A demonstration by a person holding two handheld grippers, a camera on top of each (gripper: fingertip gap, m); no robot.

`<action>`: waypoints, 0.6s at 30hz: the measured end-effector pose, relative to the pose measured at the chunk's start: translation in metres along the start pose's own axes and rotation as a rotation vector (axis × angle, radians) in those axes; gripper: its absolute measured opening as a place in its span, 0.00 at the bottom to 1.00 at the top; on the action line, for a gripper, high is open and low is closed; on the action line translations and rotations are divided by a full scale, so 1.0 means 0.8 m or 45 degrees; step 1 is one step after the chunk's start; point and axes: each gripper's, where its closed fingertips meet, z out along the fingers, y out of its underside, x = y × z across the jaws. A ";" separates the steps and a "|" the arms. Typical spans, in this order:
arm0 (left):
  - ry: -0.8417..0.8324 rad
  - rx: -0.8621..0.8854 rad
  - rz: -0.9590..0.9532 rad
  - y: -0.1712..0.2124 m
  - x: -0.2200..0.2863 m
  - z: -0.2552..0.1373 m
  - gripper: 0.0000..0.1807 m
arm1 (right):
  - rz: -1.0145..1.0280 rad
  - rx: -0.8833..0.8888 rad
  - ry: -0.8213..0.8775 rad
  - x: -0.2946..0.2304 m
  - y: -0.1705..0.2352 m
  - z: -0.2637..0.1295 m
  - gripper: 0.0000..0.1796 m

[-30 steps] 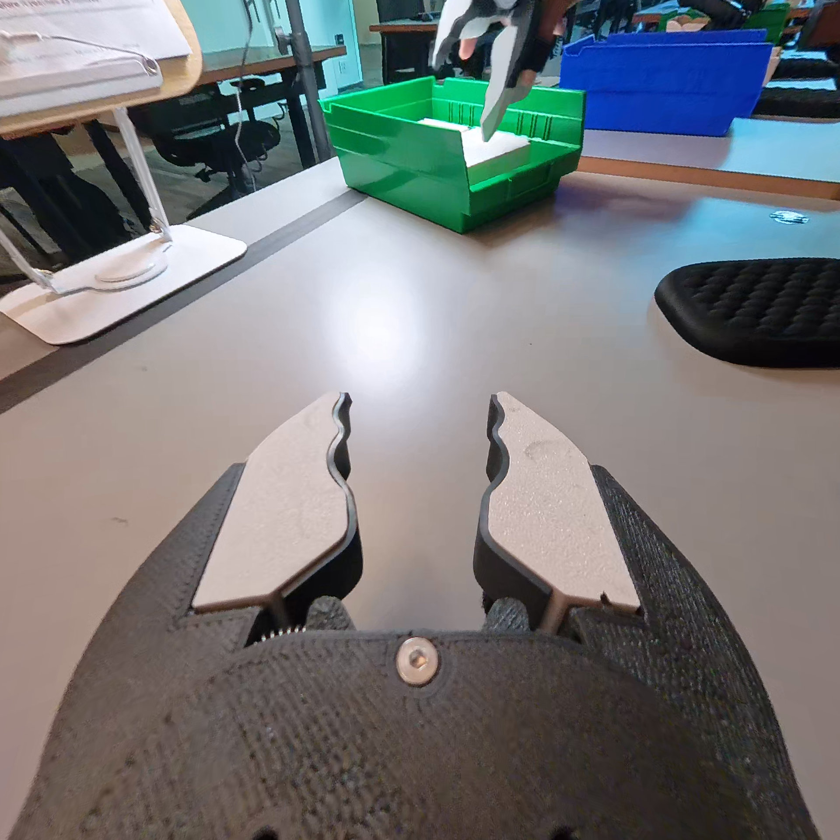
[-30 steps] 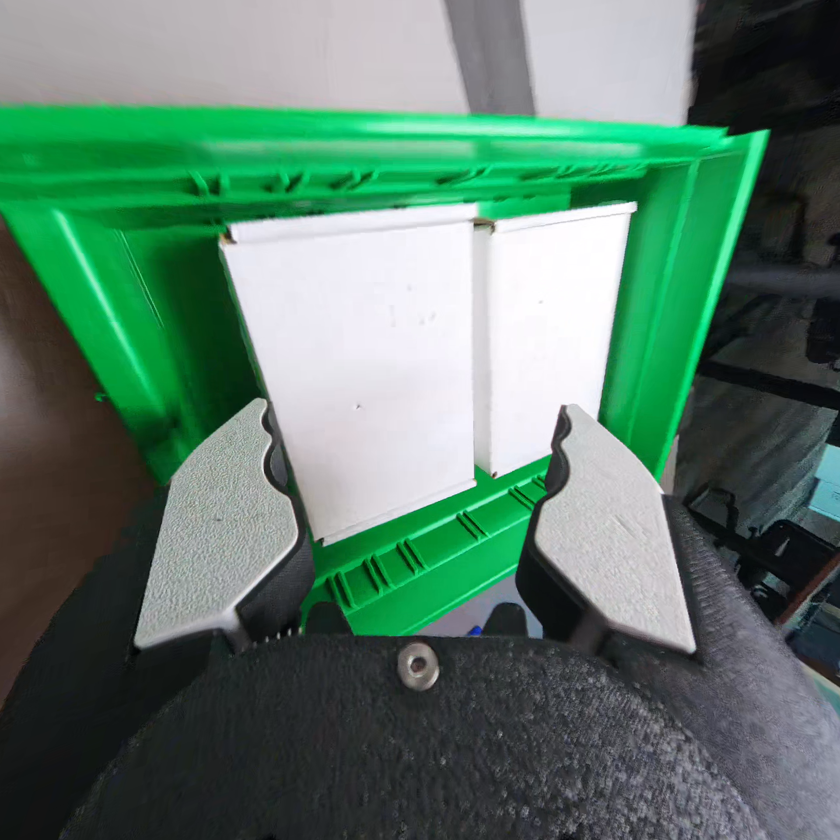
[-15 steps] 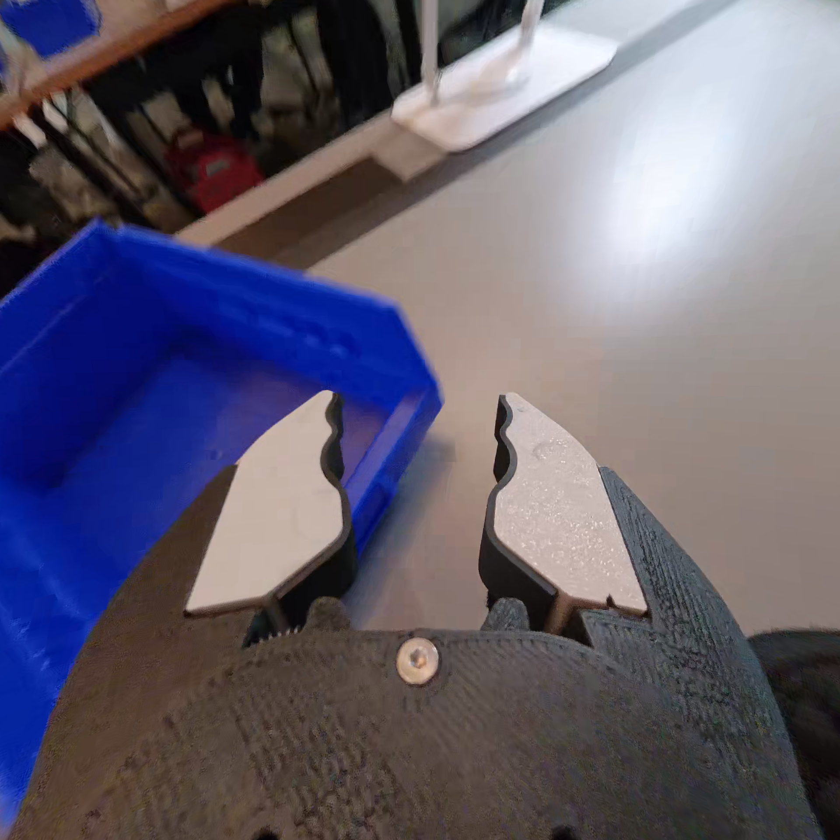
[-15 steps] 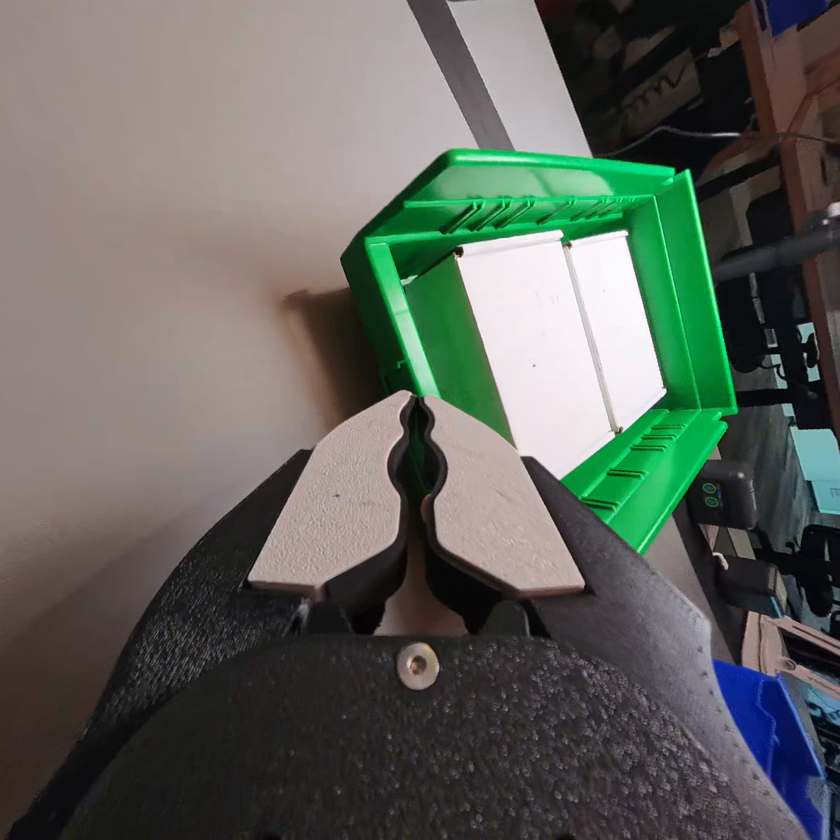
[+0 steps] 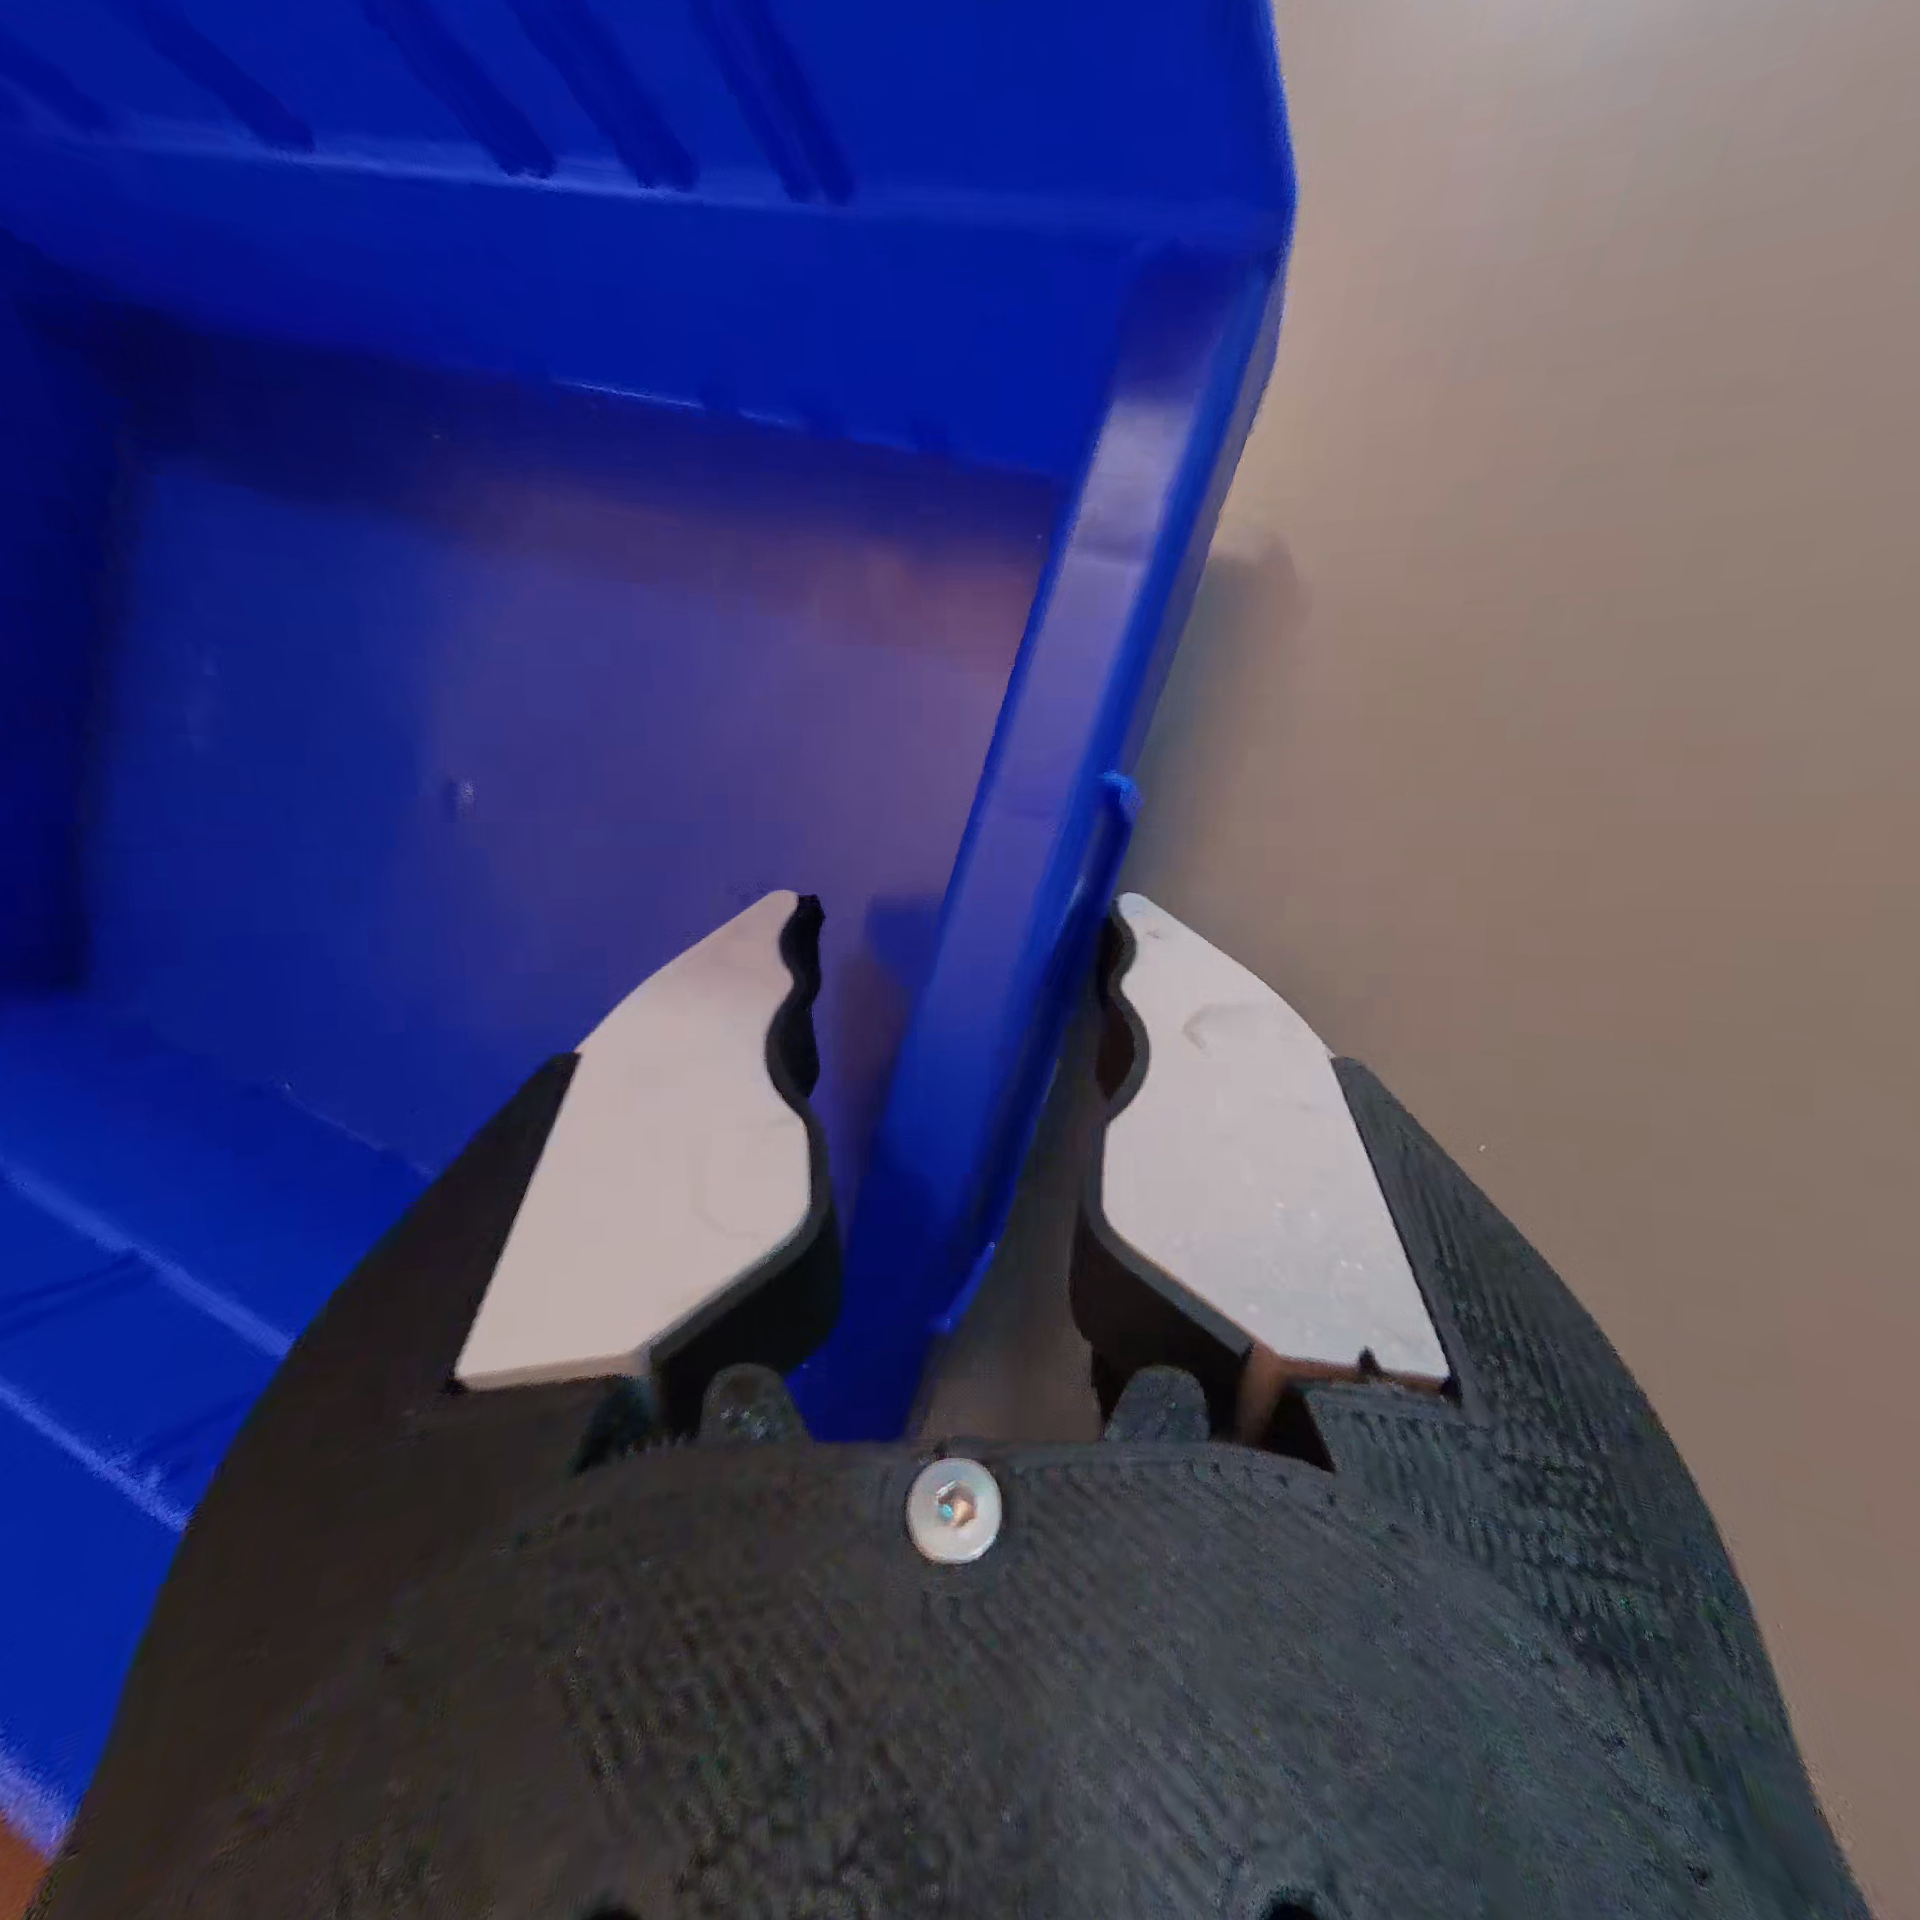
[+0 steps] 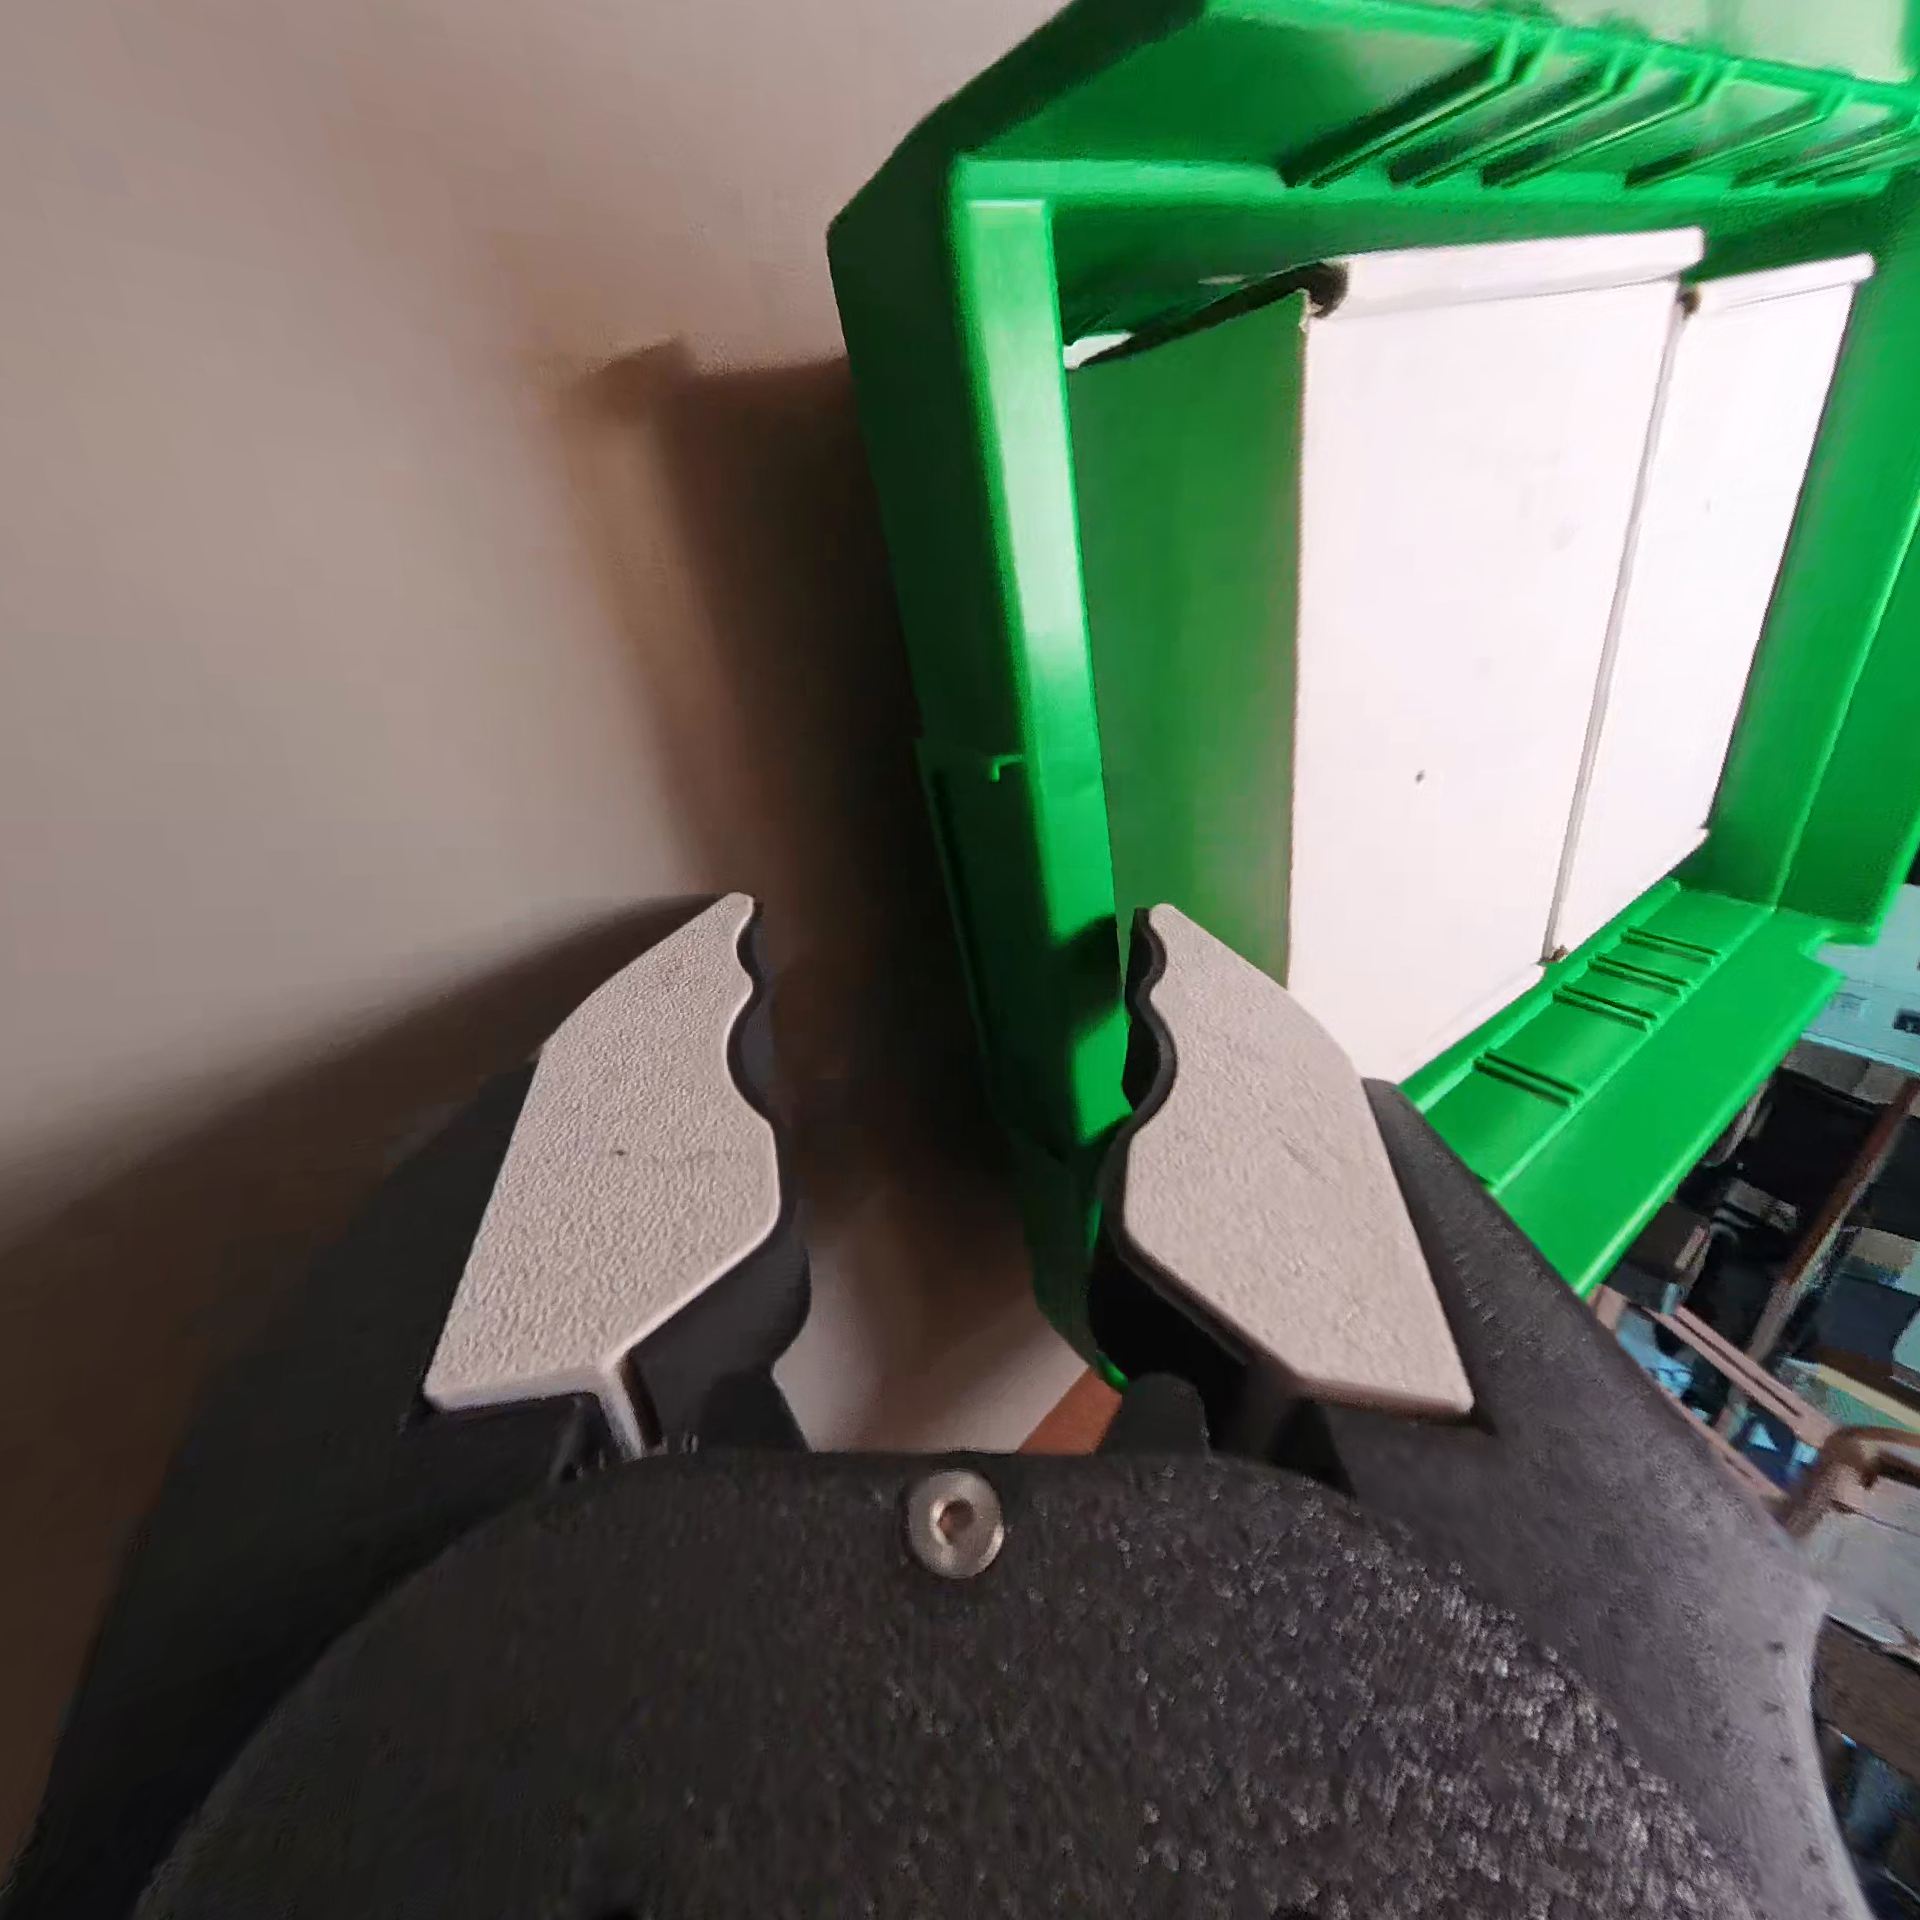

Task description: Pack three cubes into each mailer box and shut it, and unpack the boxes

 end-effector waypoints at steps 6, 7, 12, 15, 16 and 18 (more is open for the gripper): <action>0.005 -0.029 0.165 -0.019 0.016 0.009 0.17 | -0.181 -0.039 -0.034 0.012 -0.019 0.021 0.18; 0.005 -0.025 0.187 -0.025 0.023 0.010 0.17 | -0.219 -0.054 -0.037 0.011 -0.021 0.023 0.17; 0.062 0.052 0.372 -0.080 0.088 0.017 0.17 | -0.283 0.056 -0.074 -0.022 -0.066 0.008 0.17; 0.123 0.117 0.511 -0.124 0.139 0.023 0.17 | -0.367 0.125 -0.065 -0.067 -0.098 -0.017 0.18; 0.144 0.138 0.553 -0.140 0.155 0.025 0.18 | -0.392 0.142 -0.059 -0.083 -0.108 -0.026 0.18; 0.188 0.171 0.632 -0.171 0.187 0.031 0.18 | -0.434 0.192 -0.064 -0.118 -0.128 -0.047 0.18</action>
